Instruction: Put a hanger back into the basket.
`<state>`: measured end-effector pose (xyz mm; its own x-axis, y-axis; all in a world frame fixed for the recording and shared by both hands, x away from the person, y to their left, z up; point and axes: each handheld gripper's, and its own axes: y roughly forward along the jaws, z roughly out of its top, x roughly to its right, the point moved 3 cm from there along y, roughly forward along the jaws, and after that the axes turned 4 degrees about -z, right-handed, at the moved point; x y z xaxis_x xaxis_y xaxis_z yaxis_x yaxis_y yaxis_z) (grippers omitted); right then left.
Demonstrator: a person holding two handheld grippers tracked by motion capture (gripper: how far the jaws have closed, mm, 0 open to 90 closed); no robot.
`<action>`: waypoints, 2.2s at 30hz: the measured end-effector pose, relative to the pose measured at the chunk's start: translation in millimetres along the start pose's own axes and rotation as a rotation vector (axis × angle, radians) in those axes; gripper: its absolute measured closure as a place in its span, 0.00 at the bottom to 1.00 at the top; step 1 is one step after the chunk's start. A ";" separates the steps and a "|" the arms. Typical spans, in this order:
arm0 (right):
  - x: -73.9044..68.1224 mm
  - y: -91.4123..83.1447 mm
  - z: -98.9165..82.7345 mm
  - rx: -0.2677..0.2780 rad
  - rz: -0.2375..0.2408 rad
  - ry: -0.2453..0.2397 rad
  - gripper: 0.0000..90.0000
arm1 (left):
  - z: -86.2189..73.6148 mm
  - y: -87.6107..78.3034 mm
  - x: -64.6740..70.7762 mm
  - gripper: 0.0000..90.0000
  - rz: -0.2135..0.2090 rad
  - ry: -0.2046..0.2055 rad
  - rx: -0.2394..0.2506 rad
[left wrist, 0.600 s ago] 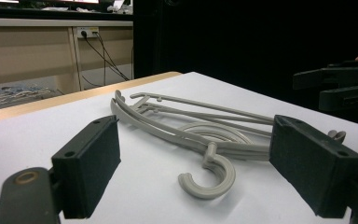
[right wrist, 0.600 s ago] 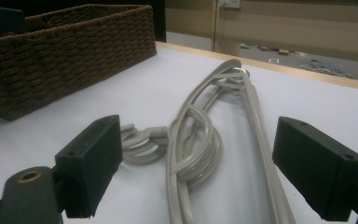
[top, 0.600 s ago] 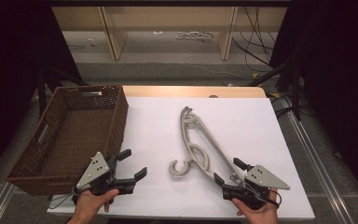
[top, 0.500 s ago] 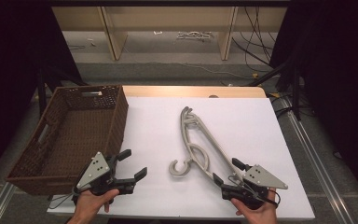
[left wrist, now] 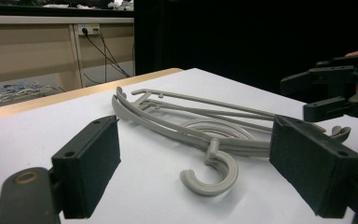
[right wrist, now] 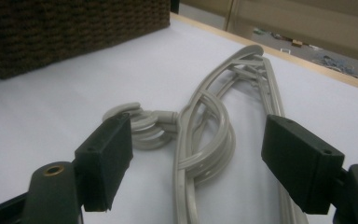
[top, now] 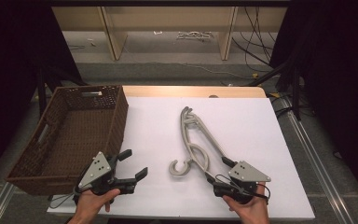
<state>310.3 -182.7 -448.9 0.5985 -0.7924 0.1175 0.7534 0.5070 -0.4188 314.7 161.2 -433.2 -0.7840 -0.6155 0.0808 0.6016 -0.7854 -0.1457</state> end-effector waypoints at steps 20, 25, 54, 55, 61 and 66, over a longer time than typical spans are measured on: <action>-1.8 46.5 -6.0 -0.400 -0.001 -0.151 0.46 | -0.6 0.8 1.8 0.18 -0.011 -0.013 -0.004; -3.0 52.3 -10.0 -0.456 0.041 -0.151 0.55 | -0.7 1.7 1.9 0.19 -0.018 -0.012 0.002; -4.1 58.3 -5.5 -0.518 0.077 -0.113 0.85 | -1.1 2.1 2.1 0.20 -0.027 0.000 -0.019; -3.9 56.7 -3.9 -0.516 0.075 -0.108 0.88 | -1.0 2.1 2.2 0.20 -0.027 -0.001 -0.018; -3.6 49.6 3.1 -0.496 0.055 -0.078 0.90 | -0.9 1.9 1.9 0.20 -0.026 -0.003 -0.017; 1.1 42.3 10.2 -0.481 0.017 -0.116 0.91 | -0.3 1.6 2.0 0.20 -0.025 -0.004 -0.012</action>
<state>345.6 -158.7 -457.2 0.6568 -0.7285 0.1948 0.5483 0.2840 -0.7865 314.0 158.7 -433.6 -0.7982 -0.5960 0.0881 0.5799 -0.7997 -0.1555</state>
